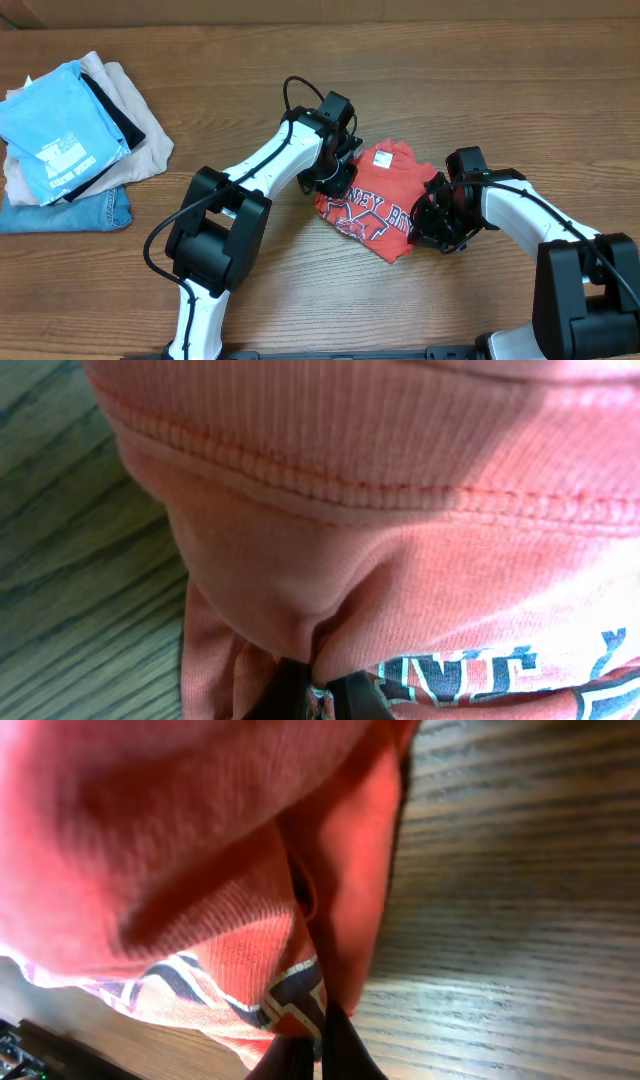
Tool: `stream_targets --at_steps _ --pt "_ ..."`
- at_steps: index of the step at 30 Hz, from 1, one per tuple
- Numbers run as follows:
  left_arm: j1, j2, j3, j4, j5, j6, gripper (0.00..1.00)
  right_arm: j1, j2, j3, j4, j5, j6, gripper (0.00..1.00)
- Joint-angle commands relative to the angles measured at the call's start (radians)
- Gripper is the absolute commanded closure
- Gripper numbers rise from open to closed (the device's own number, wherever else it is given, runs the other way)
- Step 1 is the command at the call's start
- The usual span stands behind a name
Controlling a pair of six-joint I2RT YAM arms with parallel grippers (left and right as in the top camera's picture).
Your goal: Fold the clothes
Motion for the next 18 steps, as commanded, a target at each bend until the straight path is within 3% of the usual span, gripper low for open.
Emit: stream_targets --at_steps 1,10,12,13,14,18 --pt "0.017 0.013 -0.028 0.013 -0.167 -0.054 0.96 -0.008 -0.020 -0.019 -0.031 0.142 0.032 0.96" --pt "0.021 -0.034 0.015 -0.018 -0.163 -0.065 0.87 -0.008 -0.023 -0.018 -0.049 0.135 0.035 0.96" --pt "0.021 -0.105 0.048 -0.021 -0.179 -0.064 0.81 -0.008 -0.045 0.008 -0.066 0.113 0.035 0.90" --pt "0.021 -0.131 0.057 -0.019 -0.187 -0.064 0.70 -0.008 -0.062 0.027 -0.079 0.118 0.035 0.88" --pt "0.021 -0.187 0.065 0.002 -0.205 -0.063 0.52 -0.008 -0.094 0.066 -0.095 0.119 0.031 0.84" --pt "0.021 -0.245 0.065 0.063 -0.208 -0.048 0.32 -0.008 -0.154 0.165 -0.102 0.129 0.031 0.72"
